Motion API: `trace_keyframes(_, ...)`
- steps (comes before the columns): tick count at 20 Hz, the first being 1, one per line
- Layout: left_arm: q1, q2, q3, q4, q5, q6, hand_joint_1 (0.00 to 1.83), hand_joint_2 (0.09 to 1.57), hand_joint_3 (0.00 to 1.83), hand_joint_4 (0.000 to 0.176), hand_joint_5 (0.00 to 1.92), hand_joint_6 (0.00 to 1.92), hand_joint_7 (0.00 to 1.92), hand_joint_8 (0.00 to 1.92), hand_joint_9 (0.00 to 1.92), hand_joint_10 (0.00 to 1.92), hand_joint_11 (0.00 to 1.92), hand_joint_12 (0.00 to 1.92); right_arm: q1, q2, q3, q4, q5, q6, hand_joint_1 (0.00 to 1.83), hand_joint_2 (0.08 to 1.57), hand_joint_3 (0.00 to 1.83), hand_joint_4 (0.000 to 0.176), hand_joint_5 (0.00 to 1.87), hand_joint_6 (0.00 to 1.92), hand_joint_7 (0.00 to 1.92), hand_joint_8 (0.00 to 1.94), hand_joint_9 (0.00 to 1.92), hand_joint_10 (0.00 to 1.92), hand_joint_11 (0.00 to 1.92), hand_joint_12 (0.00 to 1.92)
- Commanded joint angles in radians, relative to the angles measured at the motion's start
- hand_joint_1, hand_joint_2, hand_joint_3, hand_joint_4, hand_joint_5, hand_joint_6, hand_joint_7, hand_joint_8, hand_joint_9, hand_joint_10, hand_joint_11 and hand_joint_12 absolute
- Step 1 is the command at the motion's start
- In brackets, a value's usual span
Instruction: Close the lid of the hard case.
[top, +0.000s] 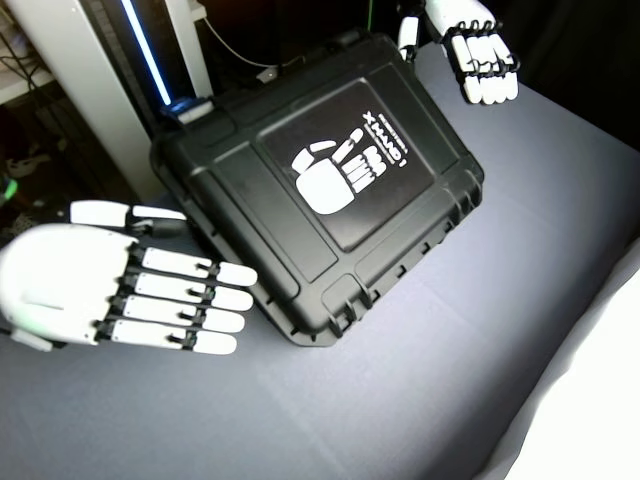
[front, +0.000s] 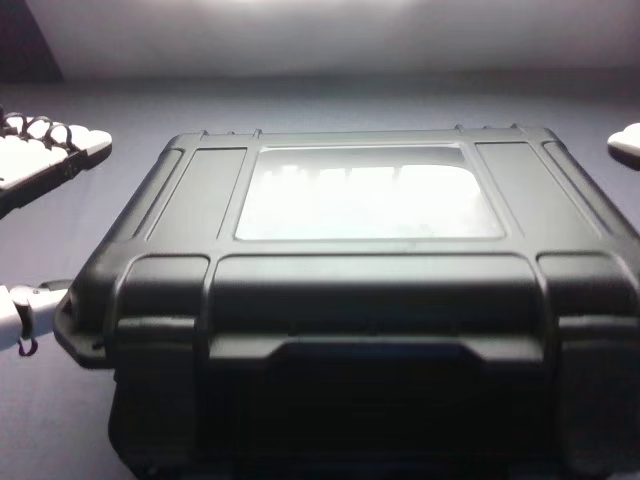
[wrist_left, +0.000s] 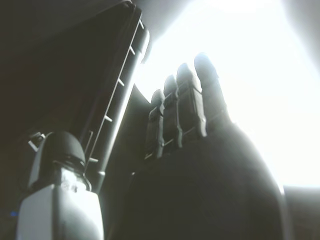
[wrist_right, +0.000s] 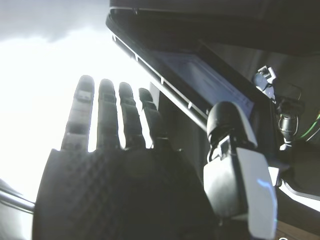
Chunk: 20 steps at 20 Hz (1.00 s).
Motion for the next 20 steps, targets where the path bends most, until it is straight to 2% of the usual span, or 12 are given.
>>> trace_keyframes(1, 0.001, 0.015, -0.004, -0.021, -0.167, -0.01, 0.42, 1.21, 0.0, 0.0, 0.15, 0.0, 0.17, 0.0, 0.16, 0.0, 0.0, 0.41, -0.003, 0.01, -0.002, 0.031, 0.137, 0.006, 0.1, 1.23, 0.0, 0.0, 0.0, 0.0, 0.0, 0.0, 0.0, 0.0, 0.04, 0.02)
trace_keyframes(8, 0.153, 0.043, -0.053, -0.105, -0.299, -0.015, 0.4, 1.2, 0.0, 0.0, 0.13, 0.0, 0.15, 0.0, 0.14, 0.0, 0.0, 0.43, -0.039, 0.028, -0.023, 0.044, 0.147, 0.006, 0.05, 1.25, 0.0, 0.0, 0.0, 0.0, 0.0, 0.0, 0.01, 0.0, 0.02, 0.02)
trace_keyframes(11, 0.188, 0.041, -0.065, -0.145, -0.365, -0.016, 0.41, 1.19, 0.0, 0.0, 0.13, 0.0, 0.15, 0.0, 0.14, 0.0, 0.0, 0.4, -0.041, 0.029, -0.024, 0.046, 0.167, 0.005, 0.15, 1.23, 0.0, 0.0, 0.0, 0.0, 0.0, 0.0, 0.0, 0.0, 0.04, 0.02)
trace_keyframes(14, 0.152, -0.017, -0.026, -0.169, -0.394, -0.029, 0.46, 1.24, 0.02, 0.0, 0.13, 0.0, 0.12, 0.0, 0.11, 0.0, 0.0, 0.33, -0.041, -0.001, -0.004, 0.061, 0.22, 0.002, 0.07, 1.21, 0.0, 0.0, 0.0, 0.0, 0.0, 0.0, 0.01, 0.0, 0.06, 0.03)
trace_keyframes(15, 0.138, -0.029, -0.02, -0.169, -0.393, -0.031, 0.46, 1.26, 0.02, 0.0, 0.12, 0.0, 0.11, 0.0, 0.11, 0.0, 0.0, 0.33, -0.04, -0.01, -0.001, 0.064, 0.236, 0.002, 0.06, 1.23, 0.0, 0.0, 0.0, 0.0, 0.0, 0.0, 0.0, 0.0, 0.01, 0.01)
trace_keyframes(16, 0.112, -0.049, -0.01, -0.169, -0.392, -0.032, 0.47, 1.27, 0.0, 0.0, 0.14, 0.0, 0.14, 0.0, 0.14, 0.0, 0.0, 0.44, -0.036, -0.022, 0.0, 0.071, 0.268, -0.002, 0.22, 1.24, 0.0, 0.0, 0.0, 0.0, 0.0, 0.0, 0.0, 0.0, 0.01, 0.0)
trace_keyframes(17, 0.082, -0.06, -0.003, -0.163, -0.393, -0.032, 0.4, 1.24, 0.0, 0.0, 0.13, 0.0, 0.11, 0.0, 0.09, 0.01, 0.0, 0.31, -0.035, -0.025, -0.003, 0.083, 0.313, -0.003, 0.22, 1.24, 0.0, 0.0, 0.0, 0.0, 0.0, 0.0, 0.0, 0.0, 0.01, 0.0)
trace_keyframes(18, 0.058, -0.067, 0.003, -0.155, -0.397, -0.032, 0.38, 1.22, 0.0, 0.0, 0.08, 0.0, 0.06, 0.01, 0.02, 0.0, 0.0, 0.06, -0.035, -0.025, -0.005, 0.096, 0.352, -0.004, 0.23, 1.23, 0.0, 0.0, 0.01, 0.0, 0.01, 0.0, 0.0, 0.0, 0.03, 0.01)
trace_keyframes(19, 0.038, -0.073, 0.008, -0.149, -0.401, -0.031, 0.38, 1.22, 0.0, 0.0, 0.08, 0.0, 0.06, 0.01, 0.02, 0.0, 0.0, 0.06, -0.033, -0.026, -0.005, 0.108, 0.384, -0.007, 0.23, 1.23, 0.0, 0.0, 0.01, 0.0, 0.01, 0.0, 0.0, 0.0, 0.03, 0.01)
trace_keyframes(20, -0.005, -0.091, 0.025, -0.134, -0.408, -0.031, 0.36, 1.23, 0.0, 0.0, 0.05, 0.0, 0.03, 0.0, 0.0, 0.0, 0.0, 0.0, -0.024, -0.031, -0.005, 0.132, 0.443, -0.024, 0.25, 1.24, 0.0, 0.011, 0.02, 0.01, 0.0, 0.0, 0.0, 0.0, 0.07, 0.03)
